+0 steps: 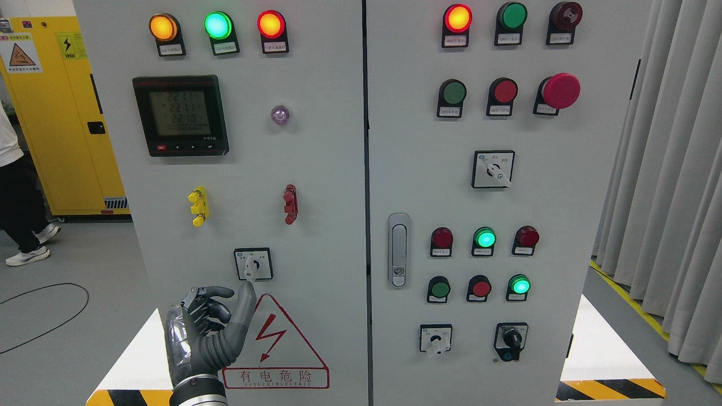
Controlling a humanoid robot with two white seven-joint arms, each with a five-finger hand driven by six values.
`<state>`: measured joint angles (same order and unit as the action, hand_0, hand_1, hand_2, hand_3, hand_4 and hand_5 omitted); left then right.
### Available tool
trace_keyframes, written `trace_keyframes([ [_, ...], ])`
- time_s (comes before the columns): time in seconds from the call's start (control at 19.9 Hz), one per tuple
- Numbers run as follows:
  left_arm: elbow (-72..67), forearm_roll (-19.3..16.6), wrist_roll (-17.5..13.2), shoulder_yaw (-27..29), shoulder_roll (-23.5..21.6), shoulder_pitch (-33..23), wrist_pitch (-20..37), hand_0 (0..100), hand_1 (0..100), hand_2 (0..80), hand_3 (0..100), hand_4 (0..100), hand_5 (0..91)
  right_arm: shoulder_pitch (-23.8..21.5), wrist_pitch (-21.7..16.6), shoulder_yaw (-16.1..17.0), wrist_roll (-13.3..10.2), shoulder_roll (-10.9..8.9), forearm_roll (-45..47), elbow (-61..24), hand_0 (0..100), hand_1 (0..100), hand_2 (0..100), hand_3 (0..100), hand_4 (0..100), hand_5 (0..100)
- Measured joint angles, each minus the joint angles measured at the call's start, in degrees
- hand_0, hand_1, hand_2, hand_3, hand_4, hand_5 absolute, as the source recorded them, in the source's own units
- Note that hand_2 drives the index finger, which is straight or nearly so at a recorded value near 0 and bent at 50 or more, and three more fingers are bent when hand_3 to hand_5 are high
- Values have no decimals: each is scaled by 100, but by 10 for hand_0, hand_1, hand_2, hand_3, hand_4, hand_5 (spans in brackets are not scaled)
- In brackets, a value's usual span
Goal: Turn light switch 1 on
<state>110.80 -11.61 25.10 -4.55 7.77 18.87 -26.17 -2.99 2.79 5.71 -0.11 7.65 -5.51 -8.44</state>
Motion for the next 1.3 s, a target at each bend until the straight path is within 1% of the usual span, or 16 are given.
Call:
trace_keyframes([
  [0.65,-12,-16,10,-46,25,156,-282,264,692,569,918,850,798,0,0,0,0,0,-1,0,0,500,40,0,0,0],
  [1.3,-70,-65,12,-90,52,296,-427,275,680,565,917,856,797,0,0,0,0,0,0,0,0,500,40,0,0,0],
])
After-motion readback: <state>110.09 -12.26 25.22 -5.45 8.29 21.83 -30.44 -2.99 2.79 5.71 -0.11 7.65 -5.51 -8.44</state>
